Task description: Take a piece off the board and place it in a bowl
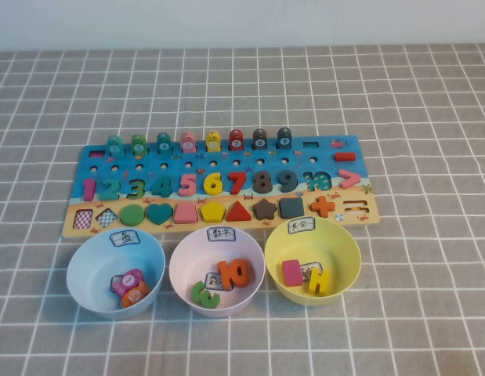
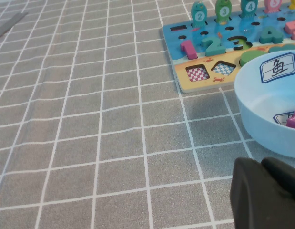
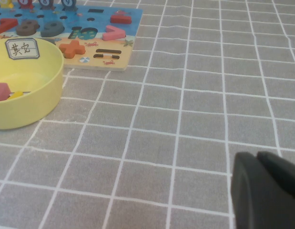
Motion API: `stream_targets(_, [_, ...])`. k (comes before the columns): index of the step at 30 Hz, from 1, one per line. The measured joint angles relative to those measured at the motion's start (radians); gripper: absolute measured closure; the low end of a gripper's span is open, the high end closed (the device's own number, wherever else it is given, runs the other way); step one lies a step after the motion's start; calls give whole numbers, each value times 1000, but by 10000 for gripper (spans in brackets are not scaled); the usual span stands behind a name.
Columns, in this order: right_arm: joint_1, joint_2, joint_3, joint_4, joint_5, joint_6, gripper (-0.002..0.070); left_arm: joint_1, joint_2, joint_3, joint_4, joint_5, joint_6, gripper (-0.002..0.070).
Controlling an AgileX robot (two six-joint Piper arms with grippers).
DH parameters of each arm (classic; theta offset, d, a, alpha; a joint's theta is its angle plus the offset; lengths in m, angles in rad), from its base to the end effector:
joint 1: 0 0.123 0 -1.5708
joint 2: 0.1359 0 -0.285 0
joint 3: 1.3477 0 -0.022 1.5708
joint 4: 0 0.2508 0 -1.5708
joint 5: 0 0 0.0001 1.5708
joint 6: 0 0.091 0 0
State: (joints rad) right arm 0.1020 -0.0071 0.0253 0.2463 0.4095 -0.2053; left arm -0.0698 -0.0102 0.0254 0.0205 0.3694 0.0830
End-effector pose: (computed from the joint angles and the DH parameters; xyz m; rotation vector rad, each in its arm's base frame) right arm 0.0505 0.0141 0.1695 -0.1427 1.8971 0.1761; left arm 0.0527 -0.0030 0.1720 0.1553 1.8618 0.0292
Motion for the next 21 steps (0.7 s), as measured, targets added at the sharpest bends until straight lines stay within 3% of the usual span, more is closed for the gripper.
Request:
stream_targets(13, [0,0,0,0,0,0,694,0,0,0,-38,-15,-2,675])
stream_targets(18, [0,0,0,0,0,0,694,0,0,0,-117,-69,-13,676])
stream_targets(21, [0,0,0,0,0,0,694,0,0,0,-263,-132,-90,675])
